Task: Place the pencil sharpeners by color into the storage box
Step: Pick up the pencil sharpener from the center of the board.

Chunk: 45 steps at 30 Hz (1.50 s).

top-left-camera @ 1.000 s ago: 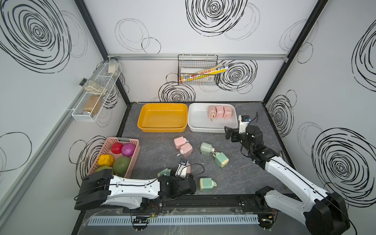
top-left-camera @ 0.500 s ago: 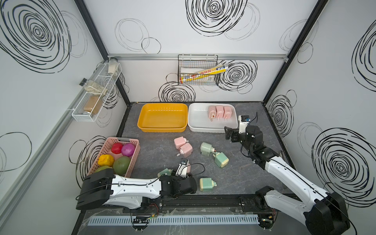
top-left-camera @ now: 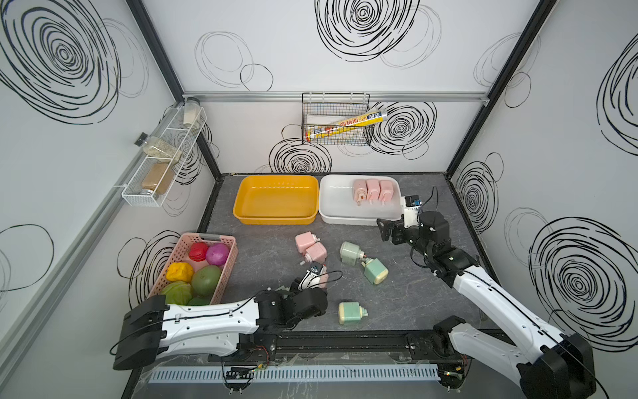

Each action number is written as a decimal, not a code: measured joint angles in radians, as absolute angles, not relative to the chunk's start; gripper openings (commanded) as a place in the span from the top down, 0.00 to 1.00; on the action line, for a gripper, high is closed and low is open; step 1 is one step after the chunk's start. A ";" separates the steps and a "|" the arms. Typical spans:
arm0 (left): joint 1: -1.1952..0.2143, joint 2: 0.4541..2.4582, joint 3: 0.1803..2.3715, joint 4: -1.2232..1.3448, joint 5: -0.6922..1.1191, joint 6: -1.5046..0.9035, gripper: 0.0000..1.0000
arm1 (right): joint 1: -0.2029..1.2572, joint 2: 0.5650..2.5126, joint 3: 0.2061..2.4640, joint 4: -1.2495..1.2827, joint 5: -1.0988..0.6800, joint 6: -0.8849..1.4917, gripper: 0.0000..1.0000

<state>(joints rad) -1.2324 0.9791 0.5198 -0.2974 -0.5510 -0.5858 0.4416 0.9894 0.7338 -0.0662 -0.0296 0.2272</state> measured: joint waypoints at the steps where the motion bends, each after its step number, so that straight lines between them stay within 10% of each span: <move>1: -1.221 0.959 0.520 -0.287 -0.543 -0.564 1.00 | 0.442 0.983 0.738 -0.078 -0.046 0.223 0.00; 17: -1.029 0.978 0.586 -0.006 -0.101 0.028 1.00 | 0.458 0.979 0.861 -0.255 -0.256 0.062 0.00; 45: -0.783 1.044 0.882 -0.407 0.582 0.621 1.00 | 0.759 0.969 0.925 -0.540 -0.538 -0.488 0.04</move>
